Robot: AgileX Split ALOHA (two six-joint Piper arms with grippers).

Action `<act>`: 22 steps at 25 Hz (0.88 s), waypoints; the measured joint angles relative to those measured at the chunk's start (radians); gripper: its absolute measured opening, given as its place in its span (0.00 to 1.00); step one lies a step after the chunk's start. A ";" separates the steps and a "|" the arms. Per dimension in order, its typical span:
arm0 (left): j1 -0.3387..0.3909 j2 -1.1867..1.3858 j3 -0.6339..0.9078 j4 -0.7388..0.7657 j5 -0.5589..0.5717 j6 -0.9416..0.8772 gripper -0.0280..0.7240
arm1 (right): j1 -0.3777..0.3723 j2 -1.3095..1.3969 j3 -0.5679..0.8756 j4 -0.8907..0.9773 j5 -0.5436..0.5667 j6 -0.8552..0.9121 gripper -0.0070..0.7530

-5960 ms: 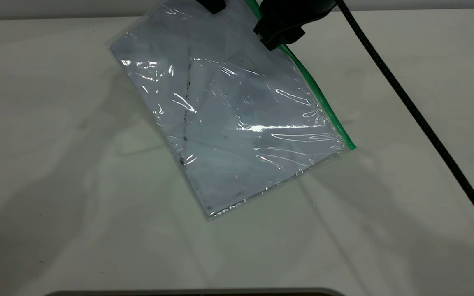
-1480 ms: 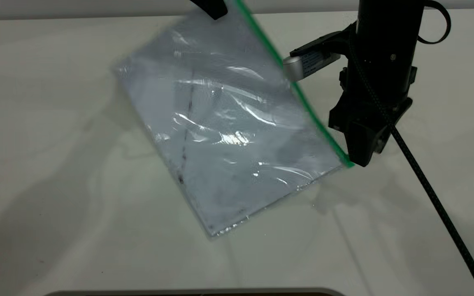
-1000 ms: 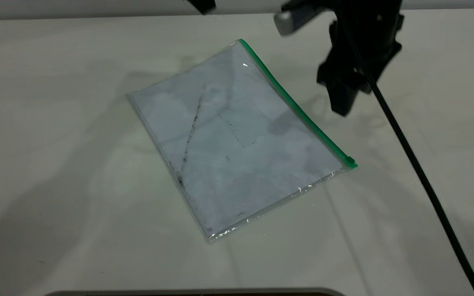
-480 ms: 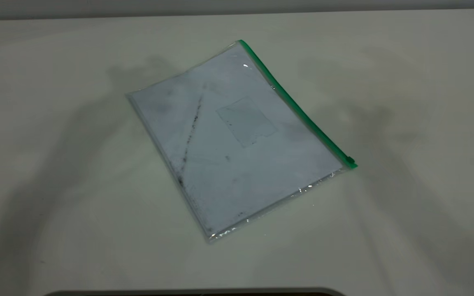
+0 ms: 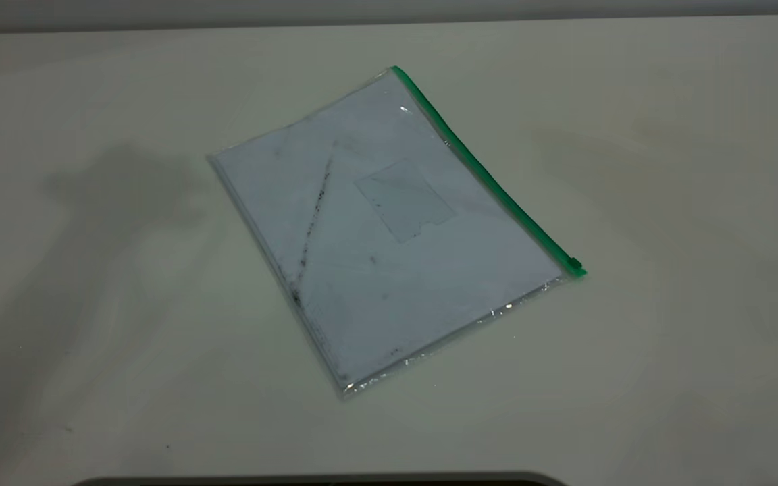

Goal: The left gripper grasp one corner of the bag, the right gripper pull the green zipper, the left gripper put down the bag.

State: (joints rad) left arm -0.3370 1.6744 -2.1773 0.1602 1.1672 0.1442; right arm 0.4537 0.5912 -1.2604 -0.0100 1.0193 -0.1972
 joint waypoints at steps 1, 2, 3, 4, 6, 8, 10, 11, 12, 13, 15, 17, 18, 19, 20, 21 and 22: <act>-0.001 -0.038 0.047 0.000 0.000 -0.005 0.82 | 0.000 -0.086 0.043 0.002 0.006 0.021 0.75; -0.001 -0.076 0.092 0.000 0.000 -0.009 0.82 | 0.000 -0.162 0.090 0.010 0.020 0.039 0.75; -0.001 -0.109 0.149 0.000 0.000 -0.017 0.82 | 0.000 -0.228 0.132 0.010 0.040 0.055 0.75; -0.001 -0.146 0.208 0.000 0.000 -0.029 0.82 | 0.000 -0.274 0.169 0.010 0.063 0.063 0.75; -0.001 -0.218 0.319 0.000 0.000 -0.060 0.82 | 0.000 -0.373 0.238 0.028 0.120 0.064 0.75; -0.001 -0.283 0.443 -0.001 0.000 -0.088 0.82 | 0.000 -0.472 0.312 0.057 0.135 0.065 0.75; -0.001 -0.359 0.559 -0.001 0.000 -0.116 0.82 | 0.000 -0.582 0.391 0.097 0.136 0.072 0.75; -0.001 -0.393 0.620 -0.001 0.000 -0.124 0.82 | 0.000 -0.608 0.425 0.109 0.147 0.082 0.75; -0.001 -0.435 0.679 -0.001 0.000 -0.129 0.82 | 0.000 -0.618 0.450 0.119 0.167 0.089 0.75; -0.001 -0.479 0.727 -0.001 0.000 -0.131 0.82 | 0.001 -0.618 0.482 0.125 0.185 0.088 0.75; -0.001 -0.565 0.837 -0.001 0.000 -0.138 0.82 | 0.001 -0.617 0.536 0.145 0.188 0.051 0.75; -0.001 -0.658 0.933 -0.001 0.000 -0.152 0.82 | 0.001 -0.616 0.582 0.167 0.158 0.026 0.75; -0.001 -0.698 0.983 -0.001 0.000 -0.154 0.82 | 0.002 -0.616 0.601 0.169 0.139 0.019 0.75; -0.001 -0.745 1.030 -0.001 0.000 -0.157 0.82 | 0.003 -0.616 0.617 0.169 0.124 0.016 0.75; -0.001 -0.793 1.067 -0.001 0.000 -0.158 0.82 | 0.003 -0.616 0.637 0.169 0.113 0.009 0.75; -0.001 -0.833 1.111 -0.001 0.000 -0.162 0.82 | 0.003 -0.616 0.658 0.167 0.110 0.005 0.75; -0.001 -0.881 1.152 -0.001 0.000 -0.166 0.82 | 0.003 -0.616 0.675 0.164 0.108 0.002 0.75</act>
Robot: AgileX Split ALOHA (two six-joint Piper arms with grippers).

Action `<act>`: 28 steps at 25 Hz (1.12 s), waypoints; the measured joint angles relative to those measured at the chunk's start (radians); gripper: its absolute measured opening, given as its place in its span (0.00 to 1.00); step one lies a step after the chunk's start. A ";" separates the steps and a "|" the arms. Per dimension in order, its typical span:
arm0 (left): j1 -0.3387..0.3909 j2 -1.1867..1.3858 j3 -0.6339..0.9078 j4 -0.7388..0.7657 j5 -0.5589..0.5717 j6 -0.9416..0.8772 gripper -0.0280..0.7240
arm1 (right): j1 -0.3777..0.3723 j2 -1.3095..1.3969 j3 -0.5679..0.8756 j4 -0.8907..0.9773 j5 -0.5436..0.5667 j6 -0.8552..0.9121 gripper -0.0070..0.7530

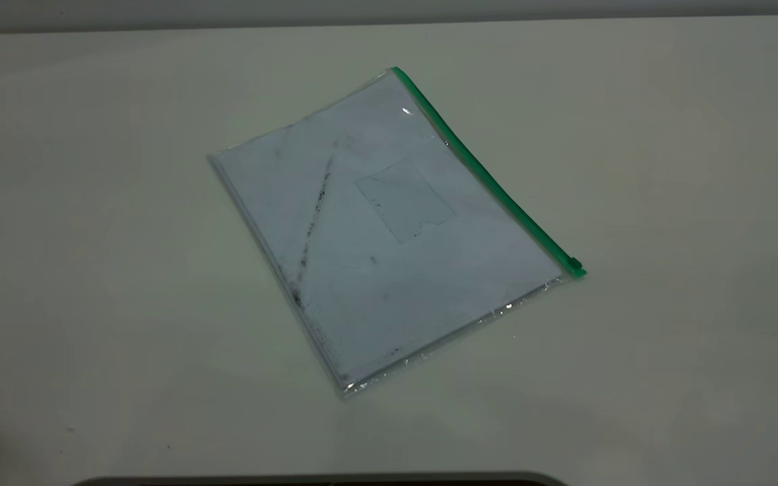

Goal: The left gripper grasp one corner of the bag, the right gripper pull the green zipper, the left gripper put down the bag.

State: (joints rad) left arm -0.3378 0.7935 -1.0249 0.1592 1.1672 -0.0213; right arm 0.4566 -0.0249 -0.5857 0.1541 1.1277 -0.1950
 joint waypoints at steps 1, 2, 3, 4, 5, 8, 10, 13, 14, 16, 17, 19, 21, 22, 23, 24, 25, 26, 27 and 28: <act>0.000 -0.048 0.033 0.000 0.000 -0.007 0.82 | 0.000 0.000 0.021 -0.004 -0.002 -0.001 0.75; 0.000 -0.095 0.070 0.000 0.000 -0.011 0.82 | 0.000 0.000 0.042 -0.007 -0.002 -0.003 0.75; 0.000 -0.135 0.104 0.000 0.000 -0.014 0.82 | 0.000 0.000 0.062 -0.010 -0.002 -0.004 0.75; 0.000 -0.182 0.134 0.000 0.000 -0.016 0.82 | 0.000 0.000 0.076 -0.012 -0.002 -0.005 0.75; 0.000 -0.230 0.157 -0.004 0.000 -0.018 0.82 | 0.000 0.000 0.089 -0.013 0.001 -0.006 0.75; 0.000 -0.367 0.222 -0.038 0.000 -0.019 0.82 | 0.000 0.000 0.103 -0.018 0.003 -0.005 0.75; 0.000 -0.452 0.268 -0.076 0.000 -0.018 0.82 | 0.000 0.000 0.103 -0.019 0.003 -0.005 0.75; 0.000 -0.574 0.349 -0.137 0.000 -0.003 0.82 | 0.000 0.000 0.103 -0.021 0.003 -0.005 0.75; 0.000 -0.600 0.382 -0.159 -0.005 0.000 0.82 | 0.000 0.000 0.103 -0.022 0.003 -0.005 0.75; 0.000 -0.650 0.441 -0.169 -0.004 0.008 0.82 | 0.000 0.000 0.103 -0.023 0.003 -0.005 0.75; 0.000 -0.665 0.469 -0.170 -0.005 0.008 0.82 | 0.000 0.000 0.103 -0.024 0.003 -0.005 0.75; 0.000 -0.687 0.510 -0.170 -0.005 0.008 0.82 | 0.000 0.001 0.103 -0.025 0.003 -0.005 0.75; 0.000 -0.697 0.531 -0.170 -0.021 0.008 0.82 | 0.000 0.001 0.103 -0.026 0.003 -0.005 0.75; 0.000 -0.699 0.536 -0.171 -0.022 0.008 0.82 | 0.000 0.001 0.103 -0.026 0.003 -0.005 0.75; 0.000 -0.699 0.537 -0.172 -0.023 0.008 0.82 | 0.000 0.001 0.103 -0.026 0.003 -0.005 0.75; 0.000 -0.699 0.538 -0.173 -0.025 0.008 0.82 | 0.000 0.001 0.103 -0.026 0.003 -0.005 0.75; 0.000 -0.699 0.538 -0.173 -0.026 0.008 0.82 | 0.000 0.001 0.103 -0.026 0.003 -0.005 0.75; 0.000 -0.699 0.538 -0.173 -0.027 0.008 0.82 | 0.000 0.001 0.103 -0.026 0.003 -0.005 0.75; 0.000 -0.699 0.538 -0.173 -0.029 0.008 0.82 | 0.000 0.001 0.103 -0.026 0.003 -0.005 0.75; 0.000 -0.699 0.538 -0.173 -0.029 0.008 0.82 | 0.000 0.001 0.103 -0.026 0.003 -0.005 0.75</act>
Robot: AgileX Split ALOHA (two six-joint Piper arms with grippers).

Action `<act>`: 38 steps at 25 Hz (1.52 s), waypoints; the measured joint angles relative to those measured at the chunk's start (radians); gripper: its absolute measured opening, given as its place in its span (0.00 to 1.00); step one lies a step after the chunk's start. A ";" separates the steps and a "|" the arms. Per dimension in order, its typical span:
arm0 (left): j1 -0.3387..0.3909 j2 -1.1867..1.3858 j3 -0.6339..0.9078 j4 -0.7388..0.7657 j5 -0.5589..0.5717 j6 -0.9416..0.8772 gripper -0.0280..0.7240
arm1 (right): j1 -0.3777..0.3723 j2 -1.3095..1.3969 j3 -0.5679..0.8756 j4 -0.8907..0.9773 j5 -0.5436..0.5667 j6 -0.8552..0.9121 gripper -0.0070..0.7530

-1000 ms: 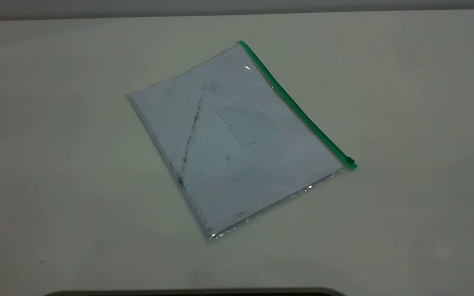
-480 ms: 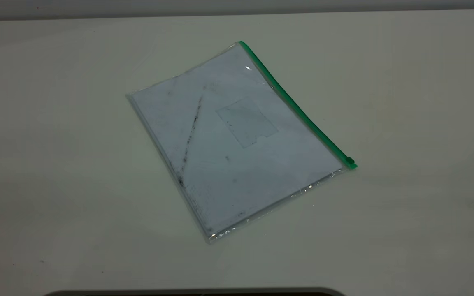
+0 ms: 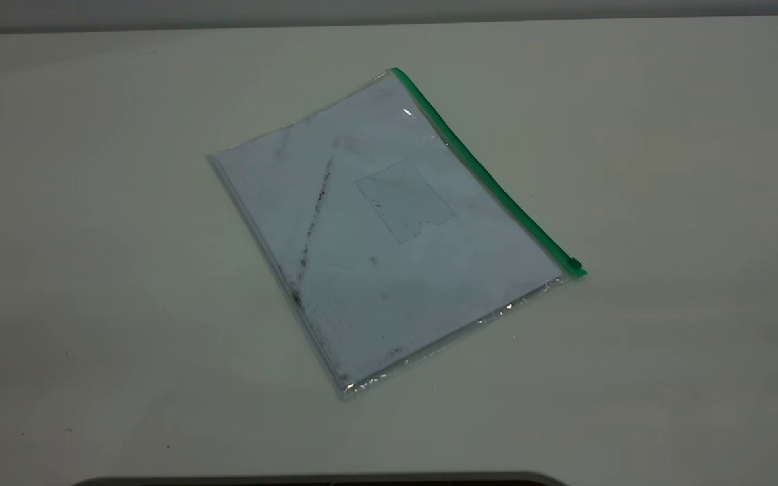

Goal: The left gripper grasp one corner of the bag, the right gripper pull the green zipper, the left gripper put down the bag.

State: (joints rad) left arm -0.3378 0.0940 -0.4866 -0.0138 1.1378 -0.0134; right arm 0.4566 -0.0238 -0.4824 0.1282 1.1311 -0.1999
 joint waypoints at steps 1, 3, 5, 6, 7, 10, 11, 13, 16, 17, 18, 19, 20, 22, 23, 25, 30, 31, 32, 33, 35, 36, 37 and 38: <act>0.000 0.000 0.000 0.000 0.000 0.000 0.82 | 0.000 0.000 0.000 0.000 0.000 0.000 0.75; 0.000 0.000 0.000 0.000 0.000 0.000 0.82 | 0.000 0.000 0.000 0.000 0.000 0.000 0.75; 0.000 0.000 0.000 0.000 0.000 0.000 0.82 | 0.000 0.000 0.000 0.000 0.000 0.001 0.75; 0.000 -0.001 0.000 0.000 0.000 0.000 0.82 | 0.000 0.000 0.000 0.000 0.000 0.001 0.75; 0.006 -0.003 0.000 0.000 0.000 0.000 0.82 | 0.000 0.000 0.000 0.000 0.000 0.001 0.75; 0.110 -0.032 0.000 -0.001 0.000 0.000 0.82 | -0.005 0.000 0.000 0.000 0.000 0.001 0.75; 0.162 -0.046 0.000 -0.001 0.000 0.000 0.82 | -0.019 0.000 0.000 0.000 0.000 0.001 0.75; 0.244 -0.089 0.000 -0.001 0.000 0.000 0.82 | -0.071 0.000 0.000 0.000 0.000 0.001 0.75; 0.304 -0.113 0.000 -0.001 0.001 0.000 0.82 | -0.170 0.000 0.000 0.000 0.000 0.001 0.75; 0.309 -0.113 0.000 -0.001 0.001 0.000 0.82 | -0.204 0.000 0.000 0.000 0.000 0.001 0.75; 0.313 -0.113 0.000 -0.001 0.001 0.000 0.82 | -0.238 0.000 0.000 0.000 0.000 0.001 0.75; 0.314 -0.113 0.000 -0.001 0.001 0.000 0.82 | -0.266 0.000 0.000 0.000 0.000 0.001 0.75; 0.315 -0.113 0.000 -0.001 0.001 0.000 0.82 | -0.297 0.000 0.000 0.000 0.000 0.001 0.75; 0.315 -0.113 0.000 -0.001 0.001 0.000 0.82 | -0.352 0.000 0.000 0.000 0.000 0.001 0.75; 0.315 -0.113 0.000 -0.001 0.001 0.000 0.82 | -0.382 0.000 0.000 0.000 0.000 0.001 0.75; 0.315 -0.113 0.000 -0.001 0.001 0.000 0.82 | -0.439 0.000 0.000 0.000 0.000 0.001 0.75; 0.315 -0.113 0.000 -0.001 0.001 0.000 0.82 | -0.526 0.000 0.000 0.000 0.000 0.001 0.75; 0.315 -0.113 0.000 -0.001 0.001 0.000 0.82 | -0.529 0.000 0.000 0.000 0.000 0.001 0.75; 0.315 -0.113 0.000 -0.001 0.001 0.000 0.82 | -0.528 0.000 0.000 0.000 0.000 0.001 0.75; 0.315 -0.113 0.000 -0.001 0.001 0.000 0.82 | -0.528 0.000 0.000 0.000 0.000 0.001 0.75; 0.315 -0.113 0.000 -0.001 0.001 0.000 0.82 | -0.528 0.000 0.000 -0.002 0.000 0.001 0.75; 0.315 -0.113 0.000 -0.001 0.001 0.000 0.82 | -0.530 0.000 0.000 -0.005 0.000 0.001 0.75; 0.315 -0.113 0.000 -0.001 0.001 0.000 0.82 | -0.530 0.000 0.000 -0.009 0.000 0.001 0.75; 0.315 -0.113 0.000 -0.001 0.001 0.000 0.82 | -0.528 0.000 0.000 -0.013 0.000 0.007 0.75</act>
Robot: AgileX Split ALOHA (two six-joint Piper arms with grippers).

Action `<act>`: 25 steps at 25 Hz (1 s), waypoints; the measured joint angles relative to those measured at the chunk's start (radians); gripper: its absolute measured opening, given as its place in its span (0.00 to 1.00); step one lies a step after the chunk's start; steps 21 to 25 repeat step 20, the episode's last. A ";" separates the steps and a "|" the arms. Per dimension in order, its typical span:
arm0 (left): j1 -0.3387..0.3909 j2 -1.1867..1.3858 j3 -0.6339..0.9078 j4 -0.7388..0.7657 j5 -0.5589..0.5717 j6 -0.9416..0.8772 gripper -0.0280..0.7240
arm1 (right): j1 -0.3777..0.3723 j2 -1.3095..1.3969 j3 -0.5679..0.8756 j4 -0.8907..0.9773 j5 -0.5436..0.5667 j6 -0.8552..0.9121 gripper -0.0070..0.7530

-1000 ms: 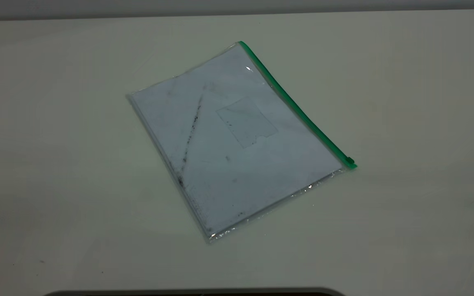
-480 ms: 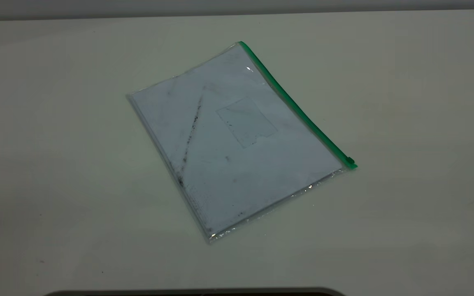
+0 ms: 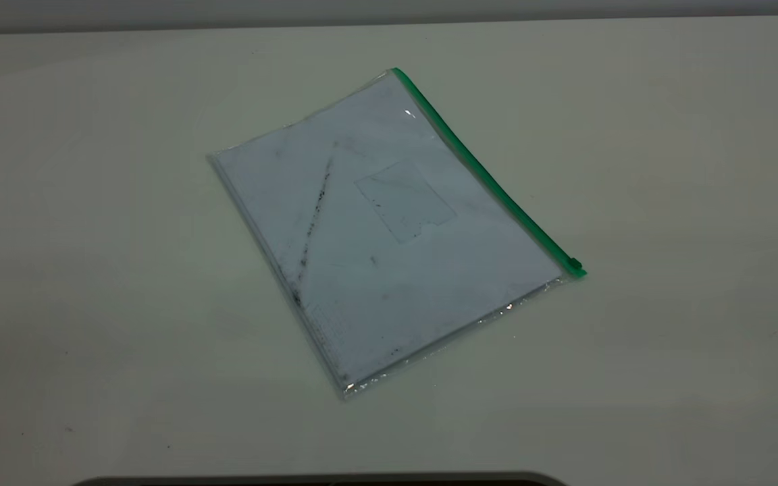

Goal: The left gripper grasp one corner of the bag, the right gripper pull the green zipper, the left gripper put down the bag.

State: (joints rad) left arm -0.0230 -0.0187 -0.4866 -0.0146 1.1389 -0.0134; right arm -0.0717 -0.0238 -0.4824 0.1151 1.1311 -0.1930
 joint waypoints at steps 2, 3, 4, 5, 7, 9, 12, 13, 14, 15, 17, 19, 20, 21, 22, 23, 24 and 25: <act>0.000 0.000 0.000 0.000 0.000 0.000 0.82 | 0.008 0.000 0.000 -0.021 0.000 0.030 0.75; 0.000 0.000 0.000 0.000 0.000 0.000 0.82 | 0.017 0.000 0.000 -0.034 0.000 0.046 0.75; 0.000 0.000 0.000 0.000 0.000 0.000 0.82 | 0.026 0.000 0.000 -0.048 0.000 0.064 0.75; 0.000 0.000 0.000 0.000 0.000 0.000 0.82 | 0.036 0.000 0.000 -0.058 0.000 0.078 0.75; 0.000 0.000 0.000 0.000 0.000 0.000 0.82 | 0.052 0.000 0.001 -0.067 0.000 0.095 0.75; 0.000 0.000 0.000 0.000 -0.001 0.000 0.82 | 0.060 0.000 0.001 -0.067 0.000 0.099 0.75; 0.000 0.000 0.000 0.000 -0.001 0.000 0.82 | 0.061 0.000 0.001 -0.067 0.000 0.104 0.75; 0.000 0.000 0.000 0.000 -0.001 0.000 0.82 | 0.061 0.000 0.001 -0.067 0.000 0.105 0.75; 0.000 0.000 0.000 0.000 -0.001 0.001 0.82 | 0.061 0.000 0.001 -0.067 0.000 0.105 0.75; 0.000 0.000 0.000 0.000 -0.001 0.001 0.82 | 0.061 0.000 0.001 -0.067 0.000 0.105 0.75; 0.000 0.000 0.000 0.000 -0.001 0.001 0.82 | 0.061 0.000 0.001 -0.067 0.000 0.105 0.75; 0.000 0.000 0.000 0.000 -0.001 0.001 0.82 | 0.061 0.000 0.001 -0.067 0.000 0.105 0.75; 0.000 0.000 0.000 0.000 -0.001 0.001 0.82 | 0.061 0.000 0.001 -0.067 0.000 0.106 0.75; 0.000 0.000 0.000 0.000 -0.001 0.001 0.82 | 0.061 0.000 0.001 -0.067 0.000 0.106 0.75; 0.000 0.000 0.000 0.000 -0.001 0.001 0.82 | 0.061 0.000 0.001 -0.067 0.000 0.106 0.75; 0.000 0.000 0.000 0.000 -0.001 0.001 0.82 | 0.061 0.000 0.001 -0.067 0.000 0.106 0.75; 0.000 0.000 0.000 0.000 -0.001 0.001 0.82 | 0.061 0.000 0.001 -0.067 0.000 0.106 0.75; 0.000 0.000 0.000 0.000 -0.001 0.001 0.82 | 0.061 0.000 0.001 -0.067 0.000 0.106 0.75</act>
